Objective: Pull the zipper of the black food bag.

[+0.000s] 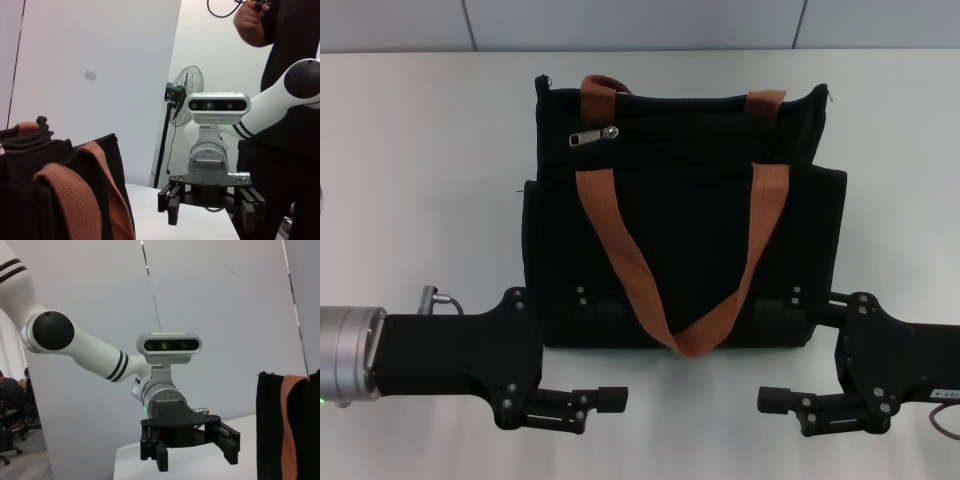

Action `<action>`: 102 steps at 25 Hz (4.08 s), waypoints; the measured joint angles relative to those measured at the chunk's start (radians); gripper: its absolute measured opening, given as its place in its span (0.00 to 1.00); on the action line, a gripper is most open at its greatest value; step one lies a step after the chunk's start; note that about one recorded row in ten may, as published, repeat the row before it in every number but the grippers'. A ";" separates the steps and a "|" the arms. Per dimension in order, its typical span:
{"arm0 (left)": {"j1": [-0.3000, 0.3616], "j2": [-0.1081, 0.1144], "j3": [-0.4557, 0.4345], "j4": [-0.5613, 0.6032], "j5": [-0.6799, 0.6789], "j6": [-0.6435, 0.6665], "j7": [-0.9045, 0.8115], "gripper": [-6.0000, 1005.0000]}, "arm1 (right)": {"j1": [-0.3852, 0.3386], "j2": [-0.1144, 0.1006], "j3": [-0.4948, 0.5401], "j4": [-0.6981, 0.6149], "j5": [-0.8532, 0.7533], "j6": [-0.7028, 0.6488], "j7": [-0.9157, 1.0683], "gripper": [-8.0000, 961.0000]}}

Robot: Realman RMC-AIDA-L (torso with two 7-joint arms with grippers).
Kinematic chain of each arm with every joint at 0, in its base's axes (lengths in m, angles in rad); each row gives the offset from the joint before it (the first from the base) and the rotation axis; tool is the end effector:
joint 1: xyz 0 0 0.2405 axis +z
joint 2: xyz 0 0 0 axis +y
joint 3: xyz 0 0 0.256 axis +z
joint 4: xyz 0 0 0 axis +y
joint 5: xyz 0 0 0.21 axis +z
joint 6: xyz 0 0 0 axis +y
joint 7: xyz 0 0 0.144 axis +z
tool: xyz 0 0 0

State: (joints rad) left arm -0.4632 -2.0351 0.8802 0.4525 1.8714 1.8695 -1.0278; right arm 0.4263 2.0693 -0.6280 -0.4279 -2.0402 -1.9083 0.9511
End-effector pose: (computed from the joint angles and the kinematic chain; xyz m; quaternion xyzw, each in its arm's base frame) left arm -0.2583 0.2542 -0.0194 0.9408 0.0844 0.3275 0.0240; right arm 0.2729 0.2390 -0.0191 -0.9294 0.1020 0.3539 0.0213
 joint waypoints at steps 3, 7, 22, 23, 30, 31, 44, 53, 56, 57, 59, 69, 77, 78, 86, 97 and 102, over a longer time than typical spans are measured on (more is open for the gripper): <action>0.000 -0.002 0.000 0.000 0.000 -0.001 0.000 0.81 | 0.000 0.000 -0.001 0.000 0.000 0.002 0.000 0.87; -0.002 -0.002 -0.001 0.000 0.000 -0.001 0.000 0.81 | 0.000 0.000 0.000 0.000 0.000 0.002 0.000 0.87; -0.003 -0.012 -0.089 -0.001 -0.008 0.026 0.015 0.81 | 0.000 0.000 0.001 0.000 0.000 0.005 0.000 0.87; -0.003 -0.015 -0.111 -0.002 -0.008 0.036 0.022 0.81 | 0.000 0.000 0.001 0.000 0.000 0.005 0.000 0.87; -0.003 -0.033 -0.351 -0.064 -0.078 0.074 0.122 0.81 | -0.004 0.000 0.001 0.002 0.001 0.005 0.000 0.87; 0.000 -0.032 -0.382 -0.079 -0.110 0.066 0.130 0.81 | -0.008 0.000 0.001 0.002 0.002 0.005 0.000 0.87; -0.034 0.040 -0.325 -0.051 -0.051 -0.222 0.114 0.81 | -0.019 0.000 0.002 0.001 0.009 -0.001 0.000 0.87; -0.090 0.006 -0.292 -0.027 0.013 -0.339 0.124 0.78 | -0.031 0.003 0.012 0.001 0.009 -0.003 0.000 0.87; -0.089 -0.006 -0.298 -0.003 0.008 -0.355 0.132 0.77 | -0.034 0.003 0.015 0.001 0.009 -0.004 0.000 0.87; -0.089 -0.006 -0.298 -0.003 0.008 -0.355 0.132 0.75 | -0.036 0.003 0.015 0.001 0.009 -0.004 0.000 0.87; -0.082 -0.002 -0.300 0.009 0.007 -0.325 0.132 0.70 | -0.039 0.004 0.016 0.001 0.009 -0.005 0.000 0.87; -0.064 0.036 -0.318 0.055 -0.009 -0.153 0.121 0.34 | -0.057 0.005 0.036 0.001 0.011 -0.011 -0.005 0.87; -0.074 0.033 -0.326 0.065 -0.010 -0.183 0.081 0.09 | -0.064 0.006 0.039 0.002 0.011 -0.012 -0.005 0.87; -0.073 0.037 -0.327 0.066 -0.010 -0.183 0.069 0.06 | -0.065 0.006 0.039 0.002 0.011 -0.012 -0.004 0.87; -0.058 0.035 -0.339 0.073 -0.008 -0.186 0.017 0.03 | -0.065 0.006 0.039 0.001 0.011 -0.012 0.000 0.87; -0.078 0.013 -0.308 0.079 0.048 -0.265 0.015 0.38 | -0.064 0.006 0.039 0.001 0.011 -0.012 0.002 0.87; -0.087 0.004 -0.283 0.080 0.050 -0.297 0.015 0.58 | -0.064 0.006 0.039 0.001 0.011 -0.012 0.004 0.87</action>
State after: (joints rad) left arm -0.5502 -2.0315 0.5975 0.5324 1.9212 1.5722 -1.0125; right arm 0.3620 2.0754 -0.5890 -0.4264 -2.0293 -1.9204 0.9552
